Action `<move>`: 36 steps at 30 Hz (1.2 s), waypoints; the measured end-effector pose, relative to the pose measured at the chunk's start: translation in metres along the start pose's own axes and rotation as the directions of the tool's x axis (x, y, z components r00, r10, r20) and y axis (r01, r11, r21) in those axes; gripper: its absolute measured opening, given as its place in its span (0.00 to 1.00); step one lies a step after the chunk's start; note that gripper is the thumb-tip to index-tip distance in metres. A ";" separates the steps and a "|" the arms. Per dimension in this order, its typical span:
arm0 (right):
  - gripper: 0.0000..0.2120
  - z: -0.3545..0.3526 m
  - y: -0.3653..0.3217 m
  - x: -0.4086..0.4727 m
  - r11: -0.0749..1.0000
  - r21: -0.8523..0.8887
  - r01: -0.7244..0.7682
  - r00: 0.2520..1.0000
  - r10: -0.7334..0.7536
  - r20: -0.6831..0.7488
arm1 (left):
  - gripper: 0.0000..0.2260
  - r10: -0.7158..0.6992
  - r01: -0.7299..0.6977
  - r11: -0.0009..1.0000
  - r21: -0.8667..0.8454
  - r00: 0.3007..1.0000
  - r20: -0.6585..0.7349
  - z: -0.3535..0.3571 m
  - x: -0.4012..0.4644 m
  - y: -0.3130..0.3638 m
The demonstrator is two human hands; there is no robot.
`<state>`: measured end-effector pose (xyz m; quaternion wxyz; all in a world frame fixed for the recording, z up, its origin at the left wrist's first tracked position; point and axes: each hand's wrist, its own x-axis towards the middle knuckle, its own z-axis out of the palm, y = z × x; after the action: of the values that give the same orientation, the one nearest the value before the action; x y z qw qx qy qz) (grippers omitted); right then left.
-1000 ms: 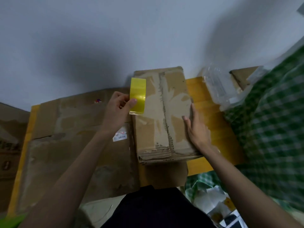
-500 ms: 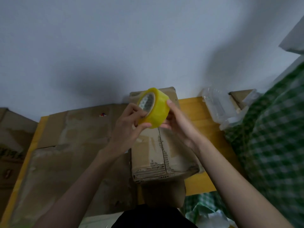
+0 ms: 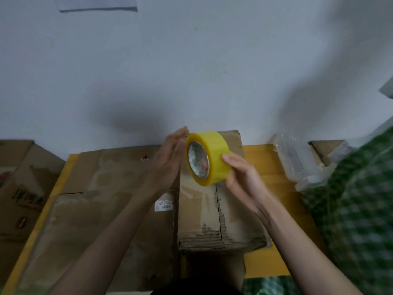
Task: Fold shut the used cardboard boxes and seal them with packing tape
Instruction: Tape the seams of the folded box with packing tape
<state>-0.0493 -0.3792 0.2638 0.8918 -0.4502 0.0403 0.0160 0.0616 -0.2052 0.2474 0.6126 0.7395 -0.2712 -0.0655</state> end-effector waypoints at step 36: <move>0.28 0.005 -0.005 0.014 0.818 0.567 0.102 0.953 0.083 -0.291 | 0.07 -0.170 0.170 0.985 -0.025 0.946 -0.275 0.027 -0.027 0.013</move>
<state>-0.0350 -0.3781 0.2694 0.9690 -0.1570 0.1771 -0.0705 0.0231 -0.2171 0.2465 0.6370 0.7616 -0.1183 -0.0145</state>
